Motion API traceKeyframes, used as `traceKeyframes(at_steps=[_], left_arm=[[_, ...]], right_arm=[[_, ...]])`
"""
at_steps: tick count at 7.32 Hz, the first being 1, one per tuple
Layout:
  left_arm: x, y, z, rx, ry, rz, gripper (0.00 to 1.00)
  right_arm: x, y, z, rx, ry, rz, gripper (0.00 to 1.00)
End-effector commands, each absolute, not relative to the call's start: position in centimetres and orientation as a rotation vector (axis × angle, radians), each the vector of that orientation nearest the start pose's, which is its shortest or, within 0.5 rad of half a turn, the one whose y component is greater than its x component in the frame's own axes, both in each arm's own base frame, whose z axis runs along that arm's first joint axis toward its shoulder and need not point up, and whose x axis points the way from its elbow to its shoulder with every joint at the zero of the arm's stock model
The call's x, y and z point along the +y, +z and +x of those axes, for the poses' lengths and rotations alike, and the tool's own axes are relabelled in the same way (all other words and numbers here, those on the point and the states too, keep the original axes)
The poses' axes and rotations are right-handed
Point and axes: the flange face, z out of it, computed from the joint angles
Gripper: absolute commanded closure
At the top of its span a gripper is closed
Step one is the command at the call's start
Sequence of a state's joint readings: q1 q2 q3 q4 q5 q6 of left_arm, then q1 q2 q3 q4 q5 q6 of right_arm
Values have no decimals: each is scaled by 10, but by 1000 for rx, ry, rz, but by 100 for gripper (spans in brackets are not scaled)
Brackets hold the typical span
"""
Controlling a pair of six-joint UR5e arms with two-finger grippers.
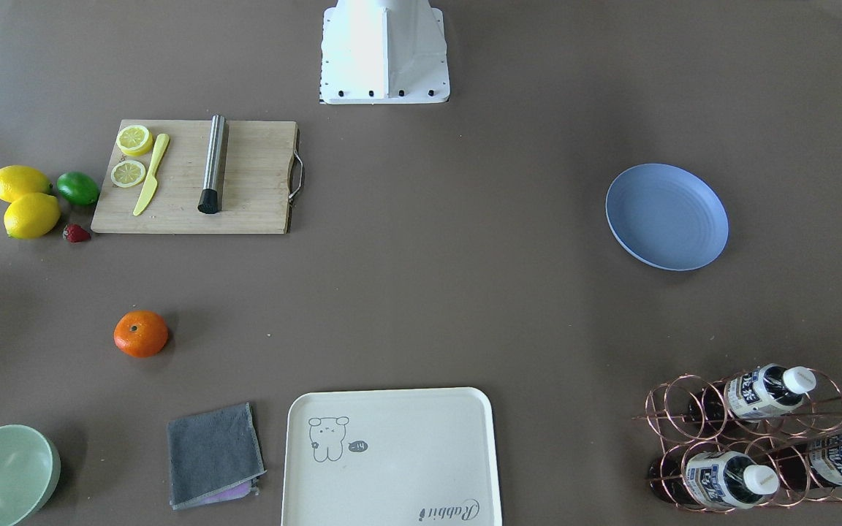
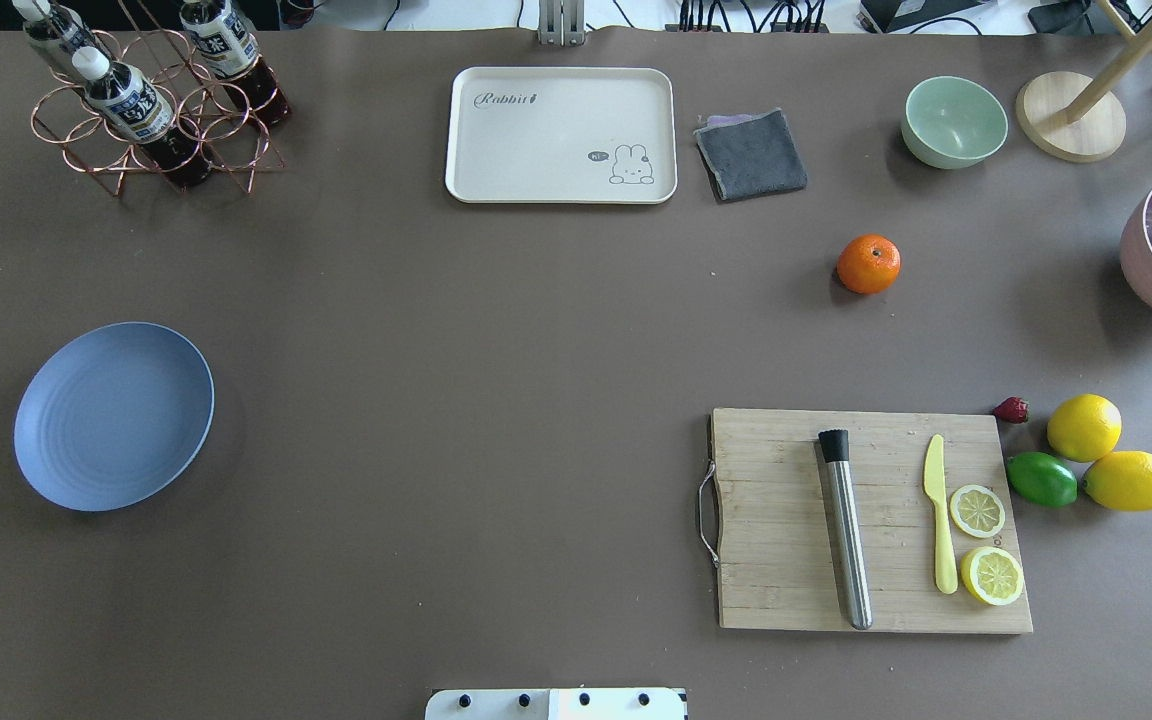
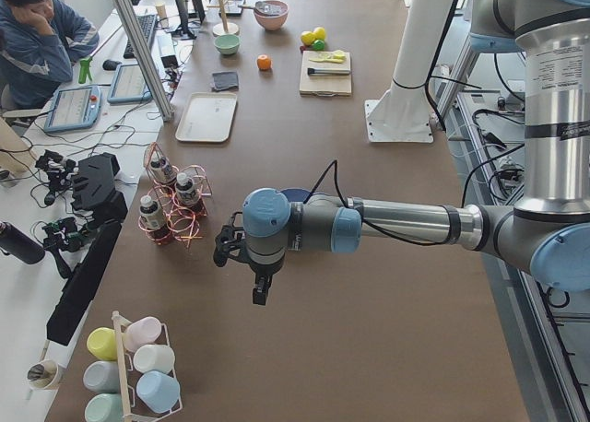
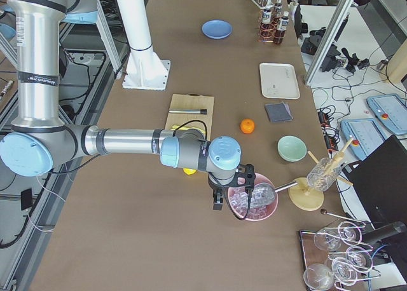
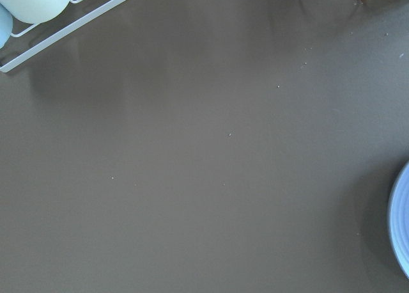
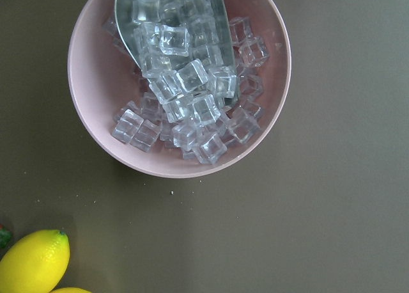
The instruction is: Pick orange to plate
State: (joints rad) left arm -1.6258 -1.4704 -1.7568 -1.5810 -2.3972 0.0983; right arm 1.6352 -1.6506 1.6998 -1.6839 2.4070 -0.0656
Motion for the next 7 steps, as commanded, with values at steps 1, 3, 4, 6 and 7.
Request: traceKeyframes(at_steps=[1, 3, 4, 6, 7], left_arm=[[-455, 589, -85, 815, 98, 193, 1], [-462, 597, -82, 863, 152, 301, 1], [-460, 611, -79, 902, 147, 285, 1], [-453, 613, -74, 928, 214, 397, 1], [-484, 580, -54, 948, 189, 391, 2]], right_arm=[[-451, 635, 88, -845, 22, 3, 0], [-451, 635, 88, -847, 22, 3, 0], [-452, 634, 87, -853, 20, 4, 0], [-458, 615, 82, -893, -8, 54, 0], [-462, 602, 82, -882, -44, 128, 0]])
